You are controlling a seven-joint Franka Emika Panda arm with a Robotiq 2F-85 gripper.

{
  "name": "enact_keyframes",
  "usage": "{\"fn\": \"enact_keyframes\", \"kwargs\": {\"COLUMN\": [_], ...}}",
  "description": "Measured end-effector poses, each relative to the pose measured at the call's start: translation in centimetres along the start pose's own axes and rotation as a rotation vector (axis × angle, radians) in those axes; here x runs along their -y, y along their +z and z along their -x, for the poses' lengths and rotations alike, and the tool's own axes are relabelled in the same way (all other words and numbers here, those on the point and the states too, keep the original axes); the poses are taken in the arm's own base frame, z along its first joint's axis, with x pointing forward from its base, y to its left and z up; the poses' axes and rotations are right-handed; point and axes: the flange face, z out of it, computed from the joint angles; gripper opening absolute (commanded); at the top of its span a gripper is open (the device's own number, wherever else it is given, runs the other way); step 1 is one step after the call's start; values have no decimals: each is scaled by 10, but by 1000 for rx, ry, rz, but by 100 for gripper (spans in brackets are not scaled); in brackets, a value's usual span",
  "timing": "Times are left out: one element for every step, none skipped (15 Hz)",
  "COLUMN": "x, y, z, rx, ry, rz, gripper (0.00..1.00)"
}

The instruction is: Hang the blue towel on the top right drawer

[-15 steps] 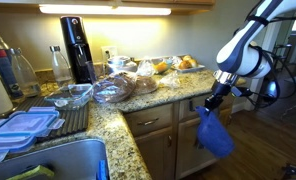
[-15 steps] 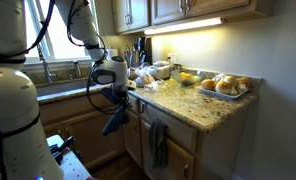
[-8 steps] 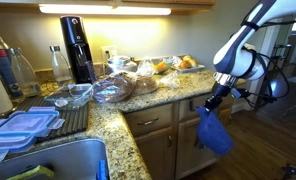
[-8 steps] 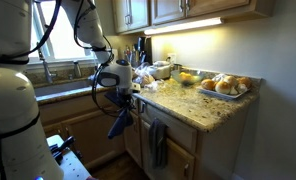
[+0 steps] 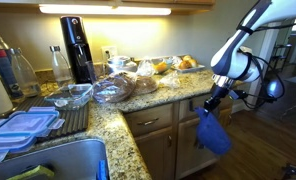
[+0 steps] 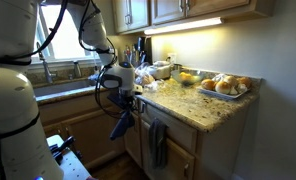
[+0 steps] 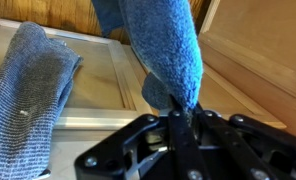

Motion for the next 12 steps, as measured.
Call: {"fn": "enact_keyframes", "kwargs": {"x": [0,0,0,1,1,0,-1,-3,-5,-9,-13,-17], "y": [0,0,0,1,1,2,3,4,6,8,11,16], "z": [0,0,0,0,-2,-4,-8,-13,-17,-21,-25,-27], "rx": [0,0,0,1,-2,-6,-13,-22,-31,-37,-39,-37], "ry": [0,0,-1,-1,4,11,22,31,39,49,58,67], "rz": [0,0,0,-1,-3,-6,-11,-19,-26,-31,-35,-36], "gripper": [5,5,5,5,5,5,5,5,5,5,5,5]}}
